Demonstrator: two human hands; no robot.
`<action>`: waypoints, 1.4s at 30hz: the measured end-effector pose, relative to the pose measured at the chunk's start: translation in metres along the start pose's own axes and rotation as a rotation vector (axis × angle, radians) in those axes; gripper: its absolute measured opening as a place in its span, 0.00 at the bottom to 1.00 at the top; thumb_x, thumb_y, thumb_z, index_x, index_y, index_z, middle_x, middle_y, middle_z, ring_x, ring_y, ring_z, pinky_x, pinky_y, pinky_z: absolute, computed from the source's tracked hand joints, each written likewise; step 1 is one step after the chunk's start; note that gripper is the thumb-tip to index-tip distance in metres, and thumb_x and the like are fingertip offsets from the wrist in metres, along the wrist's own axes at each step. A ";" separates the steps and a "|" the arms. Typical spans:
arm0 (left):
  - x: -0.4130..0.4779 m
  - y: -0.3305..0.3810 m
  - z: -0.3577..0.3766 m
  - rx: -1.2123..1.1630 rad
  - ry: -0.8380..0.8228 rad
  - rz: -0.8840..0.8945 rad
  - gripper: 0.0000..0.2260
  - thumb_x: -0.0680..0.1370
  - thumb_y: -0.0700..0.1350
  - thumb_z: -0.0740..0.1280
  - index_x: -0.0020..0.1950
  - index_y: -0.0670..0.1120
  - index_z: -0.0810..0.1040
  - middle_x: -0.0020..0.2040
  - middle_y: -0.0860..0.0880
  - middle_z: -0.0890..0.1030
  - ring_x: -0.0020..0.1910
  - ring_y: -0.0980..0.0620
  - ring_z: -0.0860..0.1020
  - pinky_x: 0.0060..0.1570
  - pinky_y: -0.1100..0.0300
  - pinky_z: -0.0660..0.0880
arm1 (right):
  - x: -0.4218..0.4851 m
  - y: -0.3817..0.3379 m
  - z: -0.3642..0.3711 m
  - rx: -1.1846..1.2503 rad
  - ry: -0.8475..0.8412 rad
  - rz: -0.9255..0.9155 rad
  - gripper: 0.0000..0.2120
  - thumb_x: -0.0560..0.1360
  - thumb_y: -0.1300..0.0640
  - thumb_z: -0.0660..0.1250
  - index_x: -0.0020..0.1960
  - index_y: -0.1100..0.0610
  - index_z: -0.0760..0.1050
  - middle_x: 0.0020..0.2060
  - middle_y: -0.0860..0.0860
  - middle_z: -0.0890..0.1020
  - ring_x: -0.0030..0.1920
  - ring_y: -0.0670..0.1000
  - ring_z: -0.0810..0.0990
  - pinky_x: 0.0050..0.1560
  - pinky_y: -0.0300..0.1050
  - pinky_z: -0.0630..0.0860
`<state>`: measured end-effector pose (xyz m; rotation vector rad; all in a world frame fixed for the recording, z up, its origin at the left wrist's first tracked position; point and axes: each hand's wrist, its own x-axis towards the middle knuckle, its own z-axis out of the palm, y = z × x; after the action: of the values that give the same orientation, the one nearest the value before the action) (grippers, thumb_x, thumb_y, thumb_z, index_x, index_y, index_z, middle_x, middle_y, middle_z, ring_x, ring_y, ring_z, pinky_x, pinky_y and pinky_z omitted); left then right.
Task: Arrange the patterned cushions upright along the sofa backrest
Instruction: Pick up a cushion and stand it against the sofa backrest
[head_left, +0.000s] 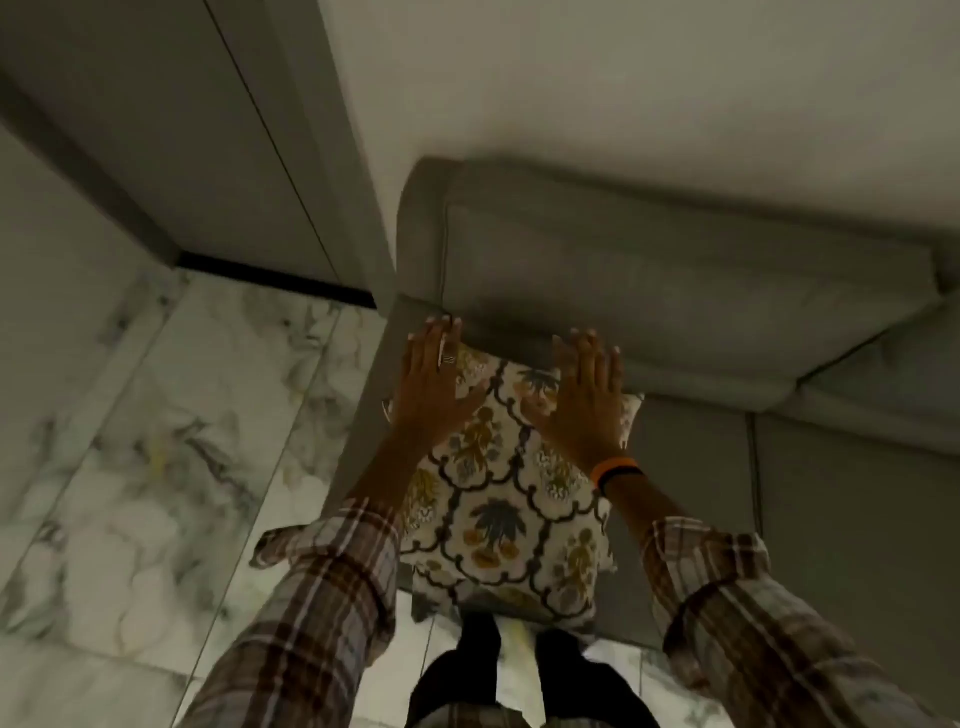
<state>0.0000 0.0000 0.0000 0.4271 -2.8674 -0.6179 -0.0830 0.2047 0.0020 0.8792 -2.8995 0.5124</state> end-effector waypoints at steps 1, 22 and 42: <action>-0.005 -0.006 0.014 -0.054 -0.068 -0.058 0.38 0.77 0.66 0.57 0.79 0.43 0.55 0.78 0.39 0.61 0.78 0.38 0.59 0.75 0.37 0.60 | -0.012 0.005 0.011 0.045 -0.015 0.085 0.42 0.77 0.33 0.62 0.81 0.59 0.65 0.80 0.62 0.67 0.82 0.64 0.62 0.82 0.69 0.54; 0.002 0.088 0.059 -0.681 0.076 -0.562 0.42 0.72 0.67 0.67 0.79 0.49 0.59 0.76 0.46 0.68 0.74 0.49 0.68 0.71 0.52 0.68 | -0.094 0.135 -0.032 1.273 0.071 0.838 0.26 0.82 0.53 0.71 0.78 0.48 0.70 0.72 0.50 0.80 0.69 0.50 0.82 0.71 0.60 0.78; 0.097 0.393 0.382 -0.877 -0.303 -0.327 0.33 0.73 0.36 0.76 0.73 0.36 0.65 0.70 0.40 0.72 0.66 0.53 0.72 0.63 0.69 0.74 | -0.095 0.613 -0.048 1.091 0.065 0.648 0.48 0.69 0.59 0.82 0.82 0.63 0.60 0.76 0.59 0.75 0.74 0.55 0.78 0.67 0.49 0.81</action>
<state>-0.2734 0.4556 -0.1651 0.6752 -2.4166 -2.0026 -0.3424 0.7496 -0.1487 -0.1476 -2.6259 2.1898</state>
